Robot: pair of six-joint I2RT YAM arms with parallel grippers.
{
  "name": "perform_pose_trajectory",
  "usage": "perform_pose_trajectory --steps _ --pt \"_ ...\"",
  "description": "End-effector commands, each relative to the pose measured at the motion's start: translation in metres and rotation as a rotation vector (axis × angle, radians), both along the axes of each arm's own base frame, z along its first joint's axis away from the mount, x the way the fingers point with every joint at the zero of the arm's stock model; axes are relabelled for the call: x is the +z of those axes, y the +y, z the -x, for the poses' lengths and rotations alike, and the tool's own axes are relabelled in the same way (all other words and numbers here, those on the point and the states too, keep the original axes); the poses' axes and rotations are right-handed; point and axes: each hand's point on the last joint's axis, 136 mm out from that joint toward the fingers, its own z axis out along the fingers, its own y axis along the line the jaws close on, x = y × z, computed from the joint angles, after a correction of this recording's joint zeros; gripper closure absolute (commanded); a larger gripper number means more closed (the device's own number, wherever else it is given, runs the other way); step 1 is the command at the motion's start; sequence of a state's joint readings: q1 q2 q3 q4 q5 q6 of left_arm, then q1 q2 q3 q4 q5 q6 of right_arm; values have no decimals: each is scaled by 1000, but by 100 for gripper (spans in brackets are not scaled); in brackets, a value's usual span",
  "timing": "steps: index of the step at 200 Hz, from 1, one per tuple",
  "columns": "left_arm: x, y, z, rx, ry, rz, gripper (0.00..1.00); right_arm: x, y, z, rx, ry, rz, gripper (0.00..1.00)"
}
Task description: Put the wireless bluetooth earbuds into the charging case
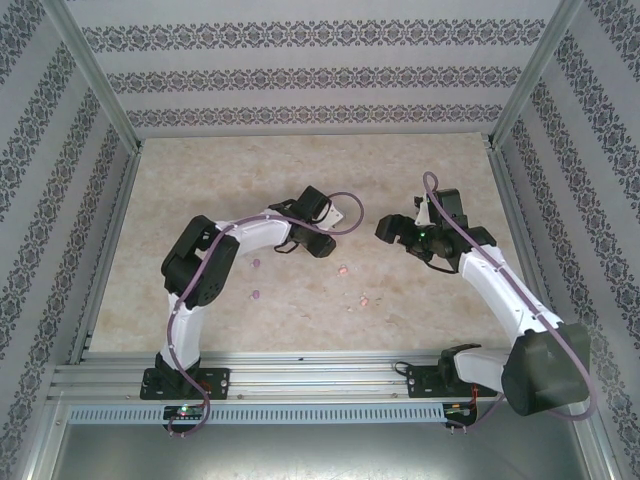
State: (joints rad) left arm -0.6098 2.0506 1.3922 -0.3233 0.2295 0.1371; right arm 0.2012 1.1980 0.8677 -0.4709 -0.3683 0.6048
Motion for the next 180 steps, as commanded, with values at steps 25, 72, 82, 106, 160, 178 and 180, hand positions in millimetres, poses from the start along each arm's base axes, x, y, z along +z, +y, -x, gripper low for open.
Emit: perform_pose_trajectory --steps 25,72,82,106,160,178,180 --pt "50 -8 28 -150 -40 100 67 13 14 1 4 -7 -86 17" --pt "101 -11 51 -260 -100 193 68 24 48 6 102 66 -245 20" --pt "112 -12 56 -279 -109 215 68 27 57 6 124 73 -271 20" --pt "134 -18 69 -323 -103 286 68 40 78 6 178 76 -351 20" --pt "164 -28 86 -386 -78 398 68 54 113 10 296 99 -412 26" --pt "169 -29 87 -392 -86 411 68 51 119 11 314 115 -418 35" --pt "169 -29 88 -393 -87 412 68 50 119 11 314 119 -418 36"
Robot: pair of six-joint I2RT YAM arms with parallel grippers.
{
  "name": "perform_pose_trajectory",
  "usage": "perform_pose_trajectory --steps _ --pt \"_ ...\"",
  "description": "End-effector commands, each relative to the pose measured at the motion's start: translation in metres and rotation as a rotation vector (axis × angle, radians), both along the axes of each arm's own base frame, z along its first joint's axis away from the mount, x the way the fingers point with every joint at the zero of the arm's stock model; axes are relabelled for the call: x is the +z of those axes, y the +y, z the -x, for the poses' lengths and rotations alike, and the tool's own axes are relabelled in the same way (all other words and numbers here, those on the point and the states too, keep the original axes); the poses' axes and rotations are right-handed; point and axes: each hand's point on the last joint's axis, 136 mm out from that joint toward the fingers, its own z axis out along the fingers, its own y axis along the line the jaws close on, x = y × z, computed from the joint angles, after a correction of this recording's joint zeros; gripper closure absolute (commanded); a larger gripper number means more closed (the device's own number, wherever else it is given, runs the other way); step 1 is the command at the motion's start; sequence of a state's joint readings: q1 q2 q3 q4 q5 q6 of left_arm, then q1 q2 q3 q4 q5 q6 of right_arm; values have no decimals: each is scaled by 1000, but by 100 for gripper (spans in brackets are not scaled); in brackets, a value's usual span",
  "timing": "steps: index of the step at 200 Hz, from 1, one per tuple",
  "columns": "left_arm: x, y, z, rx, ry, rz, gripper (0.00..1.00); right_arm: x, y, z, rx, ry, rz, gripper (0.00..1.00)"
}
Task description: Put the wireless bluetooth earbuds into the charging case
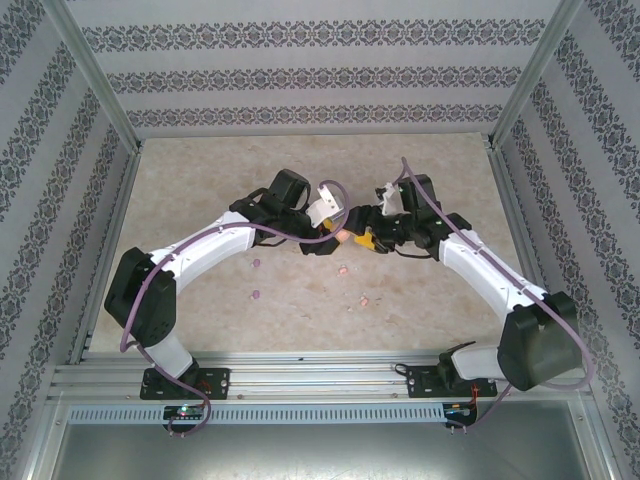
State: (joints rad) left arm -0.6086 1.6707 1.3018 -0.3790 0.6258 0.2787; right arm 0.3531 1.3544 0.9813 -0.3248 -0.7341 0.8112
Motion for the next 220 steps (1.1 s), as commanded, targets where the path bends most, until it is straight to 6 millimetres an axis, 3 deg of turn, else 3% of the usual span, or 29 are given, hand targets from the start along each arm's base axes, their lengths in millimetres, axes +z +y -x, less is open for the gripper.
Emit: perform_pose_trajectory --steps 1,49,77,109,137,164,197,220 --pt "20 -3 14 -57 0 49 68 10 14 1 50 4 -48 36" --pt "26 -4 13 -59 -10 78 67 10 19 1 64 29 -68 64" --pt "33 0 5 -33 -20 91 61 13 21 -2 46 56 -89 78" --pt "56 17 -10 31 -76 123 36 28 25 -9 9 62 -148 78" --pt "93 57 -28 130 -37 274 27 57 32 -19 -31 49 -270 78" --pt "125 85 -26 136 -88 485 29 81 40 -29 -71 44 -362 78" --pt "121 86 -11 69 -186 586 30 101 55 -34 -55 40 -412 78" --pt "126 82 -11 38 -178 682 38 112 66 -34 -43 40 -455 78"
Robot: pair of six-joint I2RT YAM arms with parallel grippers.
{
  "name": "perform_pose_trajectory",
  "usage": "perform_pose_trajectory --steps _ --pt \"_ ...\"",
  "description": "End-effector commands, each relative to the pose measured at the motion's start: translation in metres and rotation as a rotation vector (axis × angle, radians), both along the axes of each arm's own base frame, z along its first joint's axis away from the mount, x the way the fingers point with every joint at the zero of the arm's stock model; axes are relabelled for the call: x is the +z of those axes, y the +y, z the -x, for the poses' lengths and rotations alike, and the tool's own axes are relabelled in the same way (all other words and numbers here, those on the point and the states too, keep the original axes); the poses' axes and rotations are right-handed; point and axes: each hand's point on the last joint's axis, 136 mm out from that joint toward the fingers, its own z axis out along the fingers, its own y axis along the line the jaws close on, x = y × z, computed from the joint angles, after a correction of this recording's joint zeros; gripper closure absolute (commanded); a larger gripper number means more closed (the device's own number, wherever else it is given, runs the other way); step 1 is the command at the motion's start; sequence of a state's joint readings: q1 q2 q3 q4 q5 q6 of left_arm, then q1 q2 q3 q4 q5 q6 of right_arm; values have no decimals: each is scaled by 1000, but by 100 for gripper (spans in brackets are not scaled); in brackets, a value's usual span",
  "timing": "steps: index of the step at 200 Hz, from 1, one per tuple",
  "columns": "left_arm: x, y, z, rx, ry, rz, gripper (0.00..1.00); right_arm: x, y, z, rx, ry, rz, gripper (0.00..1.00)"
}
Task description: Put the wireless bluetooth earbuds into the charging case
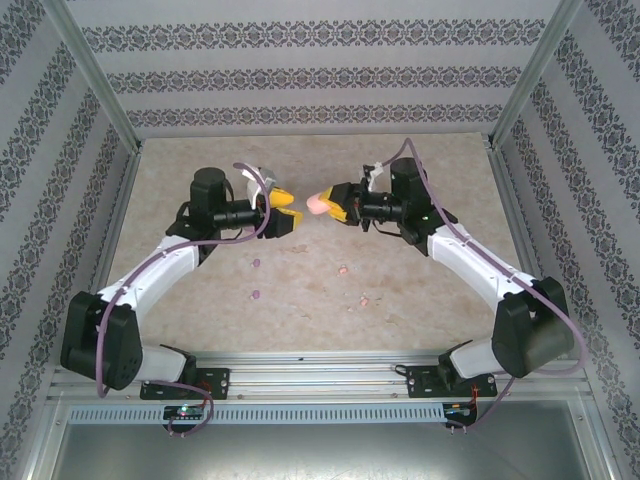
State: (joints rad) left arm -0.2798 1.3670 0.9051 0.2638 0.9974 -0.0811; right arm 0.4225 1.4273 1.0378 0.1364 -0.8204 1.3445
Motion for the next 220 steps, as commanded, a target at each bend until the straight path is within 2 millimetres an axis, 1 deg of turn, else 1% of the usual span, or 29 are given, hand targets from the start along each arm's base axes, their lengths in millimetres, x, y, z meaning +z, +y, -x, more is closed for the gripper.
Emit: perform_pose_trajectory --steps 1,21,42,65,120,133,155,186,205,220 --pt "40 -9 6 -89 -126 167 38 34 14 -4 7 -42 -95 78" --pt "44 -10 2 -79 -130 239 44 40 20 -4 11 -39 -116 78" --pt "44 -13 0 -84 -134 257 45 46 24 -4 7 -38 -142 78" --pt "42 -18 1 -82 -147 243 45 47 24 -5 -5 -32 -152 78" --pt "44 -25 2 -82 -157 238 44 42 23 -5 -24 -25 -144 79" --pt "46 -25 2 -82 -161 244 46 42 23 -4 -25 -25 -144 79" --pt "48 -26 -2 -76 -149 256 51 38 24 -4 -23 -21 -139 79" --pt "47 -26 -6 -67 -136 279 50 33 25 -5 -21 -9 -136 79" --pt "48 -25 -8 -55 -136 278 50 36 27 -5 -16 -9 -141 79" --pt "47 -26 -9 -51 -131 273 54 38 28 -3 -7 -13 -143 79"
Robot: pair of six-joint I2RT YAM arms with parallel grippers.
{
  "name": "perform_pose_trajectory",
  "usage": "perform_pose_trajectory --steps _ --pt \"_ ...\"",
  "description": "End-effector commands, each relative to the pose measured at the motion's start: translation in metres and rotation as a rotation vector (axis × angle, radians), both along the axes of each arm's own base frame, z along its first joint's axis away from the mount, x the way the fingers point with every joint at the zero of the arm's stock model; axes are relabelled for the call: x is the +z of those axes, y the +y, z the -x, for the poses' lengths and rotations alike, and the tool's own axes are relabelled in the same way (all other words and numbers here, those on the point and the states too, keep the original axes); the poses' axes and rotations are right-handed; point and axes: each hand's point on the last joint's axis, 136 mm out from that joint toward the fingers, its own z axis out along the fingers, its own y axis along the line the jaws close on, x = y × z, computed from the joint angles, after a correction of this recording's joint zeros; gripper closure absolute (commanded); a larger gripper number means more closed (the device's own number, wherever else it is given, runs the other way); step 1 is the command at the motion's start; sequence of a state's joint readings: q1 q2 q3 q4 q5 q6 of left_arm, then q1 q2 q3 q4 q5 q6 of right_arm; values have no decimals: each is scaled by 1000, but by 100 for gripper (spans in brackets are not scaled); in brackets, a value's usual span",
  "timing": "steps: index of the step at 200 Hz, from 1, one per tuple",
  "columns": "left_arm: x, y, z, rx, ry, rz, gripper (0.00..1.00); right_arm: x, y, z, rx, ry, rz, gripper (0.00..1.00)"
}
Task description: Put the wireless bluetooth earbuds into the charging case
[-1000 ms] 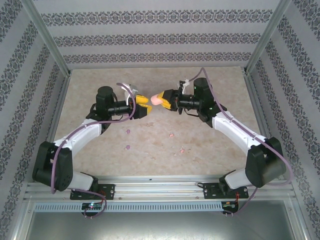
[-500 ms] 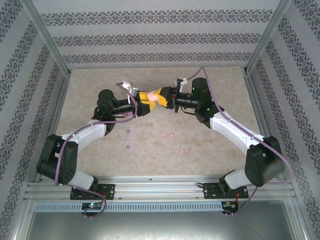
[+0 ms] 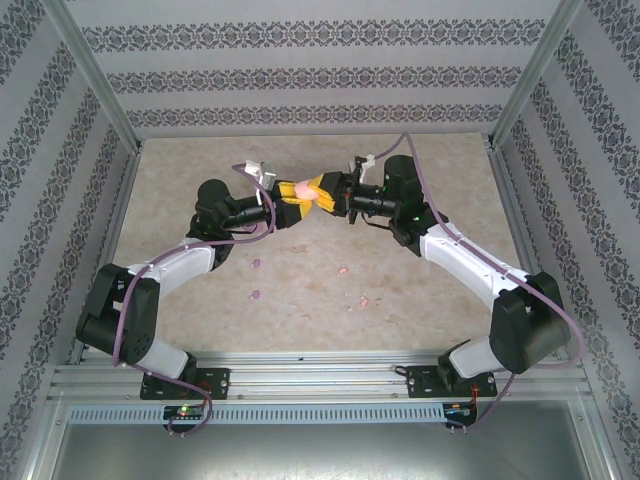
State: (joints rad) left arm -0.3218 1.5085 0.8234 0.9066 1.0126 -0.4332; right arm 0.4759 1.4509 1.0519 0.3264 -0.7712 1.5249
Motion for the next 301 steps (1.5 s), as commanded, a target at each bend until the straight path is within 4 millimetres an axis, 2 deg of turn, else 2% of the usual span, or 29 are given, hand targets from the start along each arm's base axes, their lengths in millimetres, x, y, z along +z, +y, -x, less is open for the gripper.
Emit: perform_pose_trajectory --steps 1,10,28,46,65,113,163,172,191,201,239,272,301 --pt "22 -4 0 -3 -63 35 54 7 7 2 18 -15 -21 79" --pt "23 -4 0 -3 -65 35 55 8 7 2 19 -18 -20 79" --pt "25 -4 1 1 -73 41 46 6 6 3 17 -12 -16 79" --pt "26 -5 2 4 -78 39 45 4 6 3 16 -8 -17 79" --pt "25 -5 2 2 -72 29 49 5 6 4 13 -13 -17 79" --pt "24 -5 2 4 -67 29 70 2 5 6 12 -14 -12 77" --pt "27 -4 9 -5 -79 24 74 -5 3 9 11 -21 9 72" --pt "27 -3 10 -7 -82 22 72 -6 2 9 6 -22 14 73" --pt "29 -3 12 -13 -95 26 56 -5 1 8 0 -22 12 74" --pt "30 -3 13 -13 -99 29 51 -3 1 8 -4 -25 10 75" --pt "33 -4 12 -17 -107 31 48 1 0 8 -9 -31 5 76" --pt "30 -4 12 -19 -102 25 52 4 0 8 -11 -35 -1 76" --pt "22 -5 13 -18 -91 17 41 6 1 8 -14 -37 -6 76"
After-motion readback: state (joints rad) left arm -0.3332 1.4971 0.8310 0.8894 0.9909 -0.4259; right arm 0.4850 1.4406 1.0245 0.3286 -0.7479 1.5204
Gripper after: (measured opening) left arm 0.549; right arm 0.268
